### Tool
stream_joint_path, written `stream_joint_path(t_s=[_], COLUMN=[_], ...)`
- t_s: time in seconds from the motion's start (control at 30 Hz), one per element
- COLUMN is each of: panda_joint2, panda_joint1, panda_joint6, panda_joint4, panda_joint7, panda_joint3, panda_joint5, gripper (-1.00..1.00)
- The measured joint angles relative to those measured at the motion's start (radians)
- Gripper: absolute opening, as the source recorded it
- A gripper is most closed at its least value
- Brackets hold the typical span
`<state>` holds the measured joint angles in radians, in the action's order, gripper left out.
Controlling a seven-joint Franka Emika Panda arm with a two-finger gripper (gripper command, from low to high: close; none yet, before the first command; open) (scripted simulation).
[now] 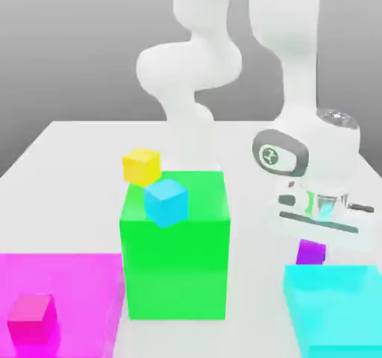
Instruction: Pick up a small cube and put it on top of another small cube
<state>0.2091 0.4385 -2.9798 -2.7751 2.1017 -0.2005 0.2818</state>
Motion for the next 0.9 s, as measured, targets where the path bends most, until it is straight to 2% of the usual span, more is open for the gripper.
stream_joint_path(t_s=[0.13,0.17,0.63,0.77,0.9], panda_joint2=[-0.133,-0.149,-0.062,-0.051,-0.053], panda_joint1=[-0.038,-0.030,-0.260,-0.337,-0.433], panda_joint6=[0.098,0.131,0.634,0.723,0.724], panda_joint4=[-0.031,-0.021,0.462,0.564,0.599], panda_joint7=[-0.135,-0.144,0.443,0.598,0.709], panda_joint3=[-0.084,-0.092,0.198,0.294,0.386], panda_joint5=[-0.187,-0.197,-0.085,-0.101,-0.178], gripper=[-1.00,-1.00,-1.00,-1.00,-1.00])
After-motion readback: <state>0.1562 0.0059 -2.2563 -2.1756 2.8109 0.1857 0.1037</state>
